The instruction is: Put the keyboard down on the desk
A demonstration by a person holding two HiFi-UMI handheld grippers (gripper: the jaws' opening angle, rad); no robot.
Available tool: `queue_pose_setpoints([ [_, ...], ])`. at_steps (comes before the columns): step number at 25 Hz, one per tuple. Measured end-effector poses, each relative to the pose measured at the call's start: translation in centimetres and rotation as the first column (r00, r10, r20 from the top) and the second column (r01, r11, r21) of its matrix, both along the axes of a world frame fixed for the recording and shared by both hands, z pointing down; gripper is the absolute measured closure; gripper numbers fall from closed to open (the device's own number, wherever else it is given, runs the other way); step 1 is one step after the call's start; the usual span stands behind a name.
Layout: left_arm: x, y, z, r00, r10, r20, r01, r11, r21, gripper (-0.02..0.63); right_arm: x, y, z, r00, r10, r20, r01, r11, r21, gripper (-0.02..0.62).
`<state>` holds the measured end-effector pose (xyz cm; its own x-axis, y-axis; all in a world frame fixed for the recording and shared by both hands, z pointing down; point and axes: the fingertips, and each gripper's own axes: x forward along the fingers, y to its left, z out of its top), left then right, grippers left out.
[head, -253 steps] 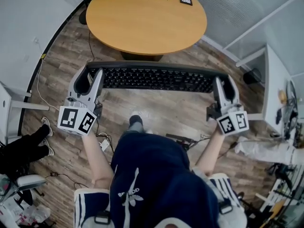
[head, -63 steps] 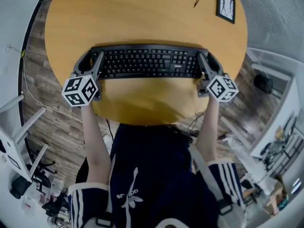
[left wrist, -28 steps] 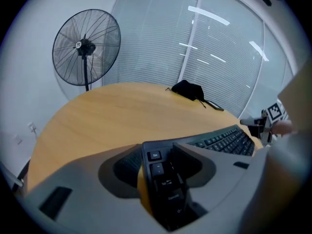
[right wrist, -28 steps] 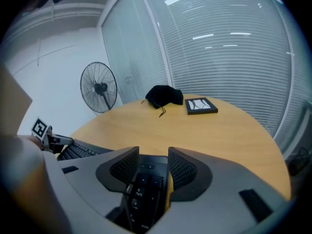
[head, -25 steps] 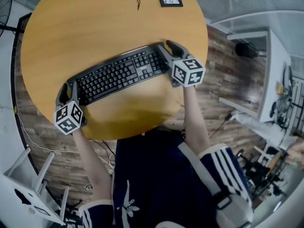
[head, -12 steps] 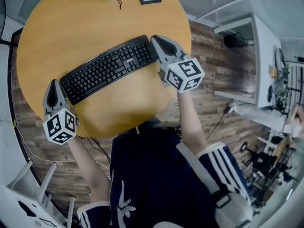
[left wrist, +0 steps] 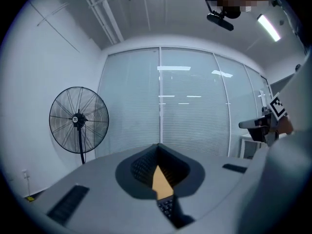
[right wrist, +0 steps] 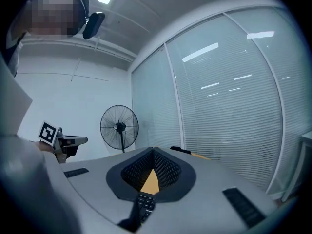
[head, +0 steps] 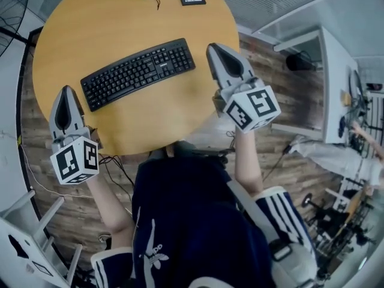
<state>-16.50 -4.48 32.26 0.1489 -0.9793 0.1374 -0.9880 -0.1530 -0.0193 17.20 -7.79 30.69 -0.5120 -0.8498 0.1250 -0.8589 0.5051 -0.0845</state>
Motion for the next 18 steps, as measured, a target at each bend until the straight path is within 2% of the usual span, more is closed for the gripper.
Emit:
queue_pose_setpoints([
  [5, 3.1, 4.8, -4.7, 0.999, -0.031, -0.005, 0.032, 0.995, 0.092, 0.603, 2.1, 4.8, -3.4, 1.0, -0.018, 0.006, 0.017, 0.999, 0.048, 0.591],
  [10, 8.1, 10.2, -7.9, 0.999, -0.036, -0.01, 0.037, 0.987, 0.156, 0.604, 5.1, 9.7, -5.0, 0.999, -0.05, 0.002, 0.049, 0.997, 0.064, 0.592],
  [14, 11.5, 14.1, -8.5, 0.999, -0.028, 0.028, 0.023, 0.985, 0.168, 0.604, 6.1, 13.6, -4.8, 0.997, -0.081, 0.01, 0.08, 0.994, 0.07, 0.592],
  [18, 12.9, 17.4, -8.6, 0.999, -0.042, 0.012, 0.039, 0.986, 0.162, 0.604, 5.9, 16.6, -4.3, 0.992, -0.124, 0.02, 0.123, 0.99, 0.065, 0.591],
])
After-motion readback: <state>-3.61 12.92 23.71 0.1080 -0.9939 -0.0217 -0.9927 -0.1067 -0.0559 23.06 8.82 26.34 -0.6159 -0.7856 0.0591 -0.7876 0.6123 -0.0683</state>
